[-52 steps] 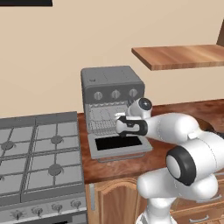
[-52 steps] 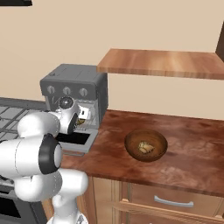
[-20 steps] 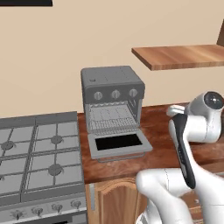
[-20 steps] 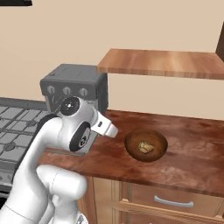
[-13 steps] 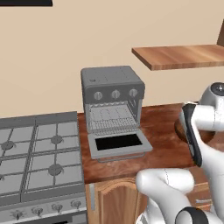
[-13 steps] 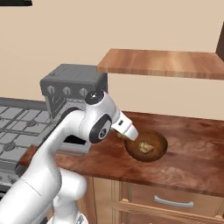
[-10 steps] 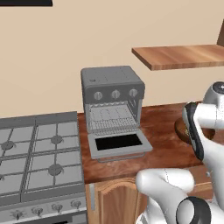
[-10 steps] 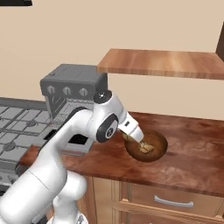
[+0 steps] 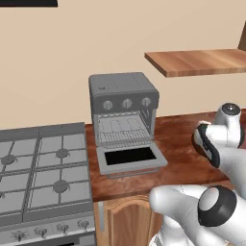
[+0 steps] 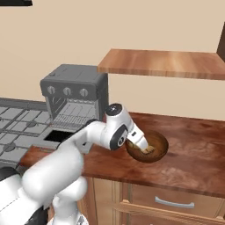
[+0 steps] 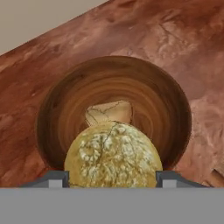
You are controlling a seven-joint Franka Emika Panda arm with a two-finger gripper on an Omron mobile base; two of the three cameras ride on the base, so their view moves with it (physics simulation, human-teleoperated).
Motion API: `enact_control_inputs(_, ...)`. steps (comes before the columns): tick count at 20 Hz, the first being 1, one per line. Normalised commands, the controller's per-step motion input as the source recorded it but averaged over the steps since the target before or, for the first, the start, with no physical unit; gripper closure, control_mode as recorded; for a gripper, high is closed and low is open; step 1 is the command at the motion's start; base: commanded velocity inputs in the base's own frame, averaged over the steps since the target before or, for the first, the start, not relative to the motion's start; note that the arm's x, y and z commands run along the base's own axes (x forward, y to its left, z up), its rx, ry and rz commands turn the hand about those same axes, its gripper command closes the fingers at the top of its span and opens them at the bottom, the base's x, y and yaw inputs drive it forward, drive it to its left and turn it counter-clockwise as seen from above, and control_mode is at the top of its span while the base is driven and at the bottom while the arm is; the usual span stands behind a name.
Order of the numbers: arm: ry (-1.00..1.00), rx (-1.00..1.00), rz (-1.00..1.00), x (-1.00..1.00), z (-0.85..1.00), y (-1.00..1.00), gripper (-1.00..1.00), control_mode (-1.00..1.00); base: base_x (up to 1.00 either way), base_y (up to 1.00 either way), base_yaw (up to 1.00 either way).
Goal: Pick up the heated bread from the toaster oven and place it in the bowl. Then move the bread bowl to the dining counter.
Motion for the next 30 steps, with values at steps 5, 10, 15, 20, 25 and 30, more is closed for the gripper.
enact_control_inputs(5, -0.05, 0.0, 0.0, 0.7, -0.28, -0.15, -1.0, -1.0, 0.0, 0.0, 0.0)
enact_control_inputs(10, 0.0, 0.01, 0.0, 0.2, 0.0, -0.13, -1.0, -1.0, 0.0, 0.0, 0.0)
enact_control_inputs(15, 0.01, 0.09, 0.01, 0.01, 0.04, -0.27, -1.0, -1.0, 0.0, 0.0, 0.0)
enact_control_inputs(20, 0.11, 0.2, 0.0, -0.46, 0.43, -0.76, -1.0, -1.0, 0.0, 0.0, 0.0)
enact_control_inputs(25, 0.31, 0.15, 0.0, -0.46, 0.38, -0.71, -1.0, -1.0, 0.0, 0.0, 0.0)
enact_control_inputs(30, 0.21, 0.05, 0.0, 0.04, -0.62, -0.1, -1.0, -1.0, 0.0, 0.0, 0.0)
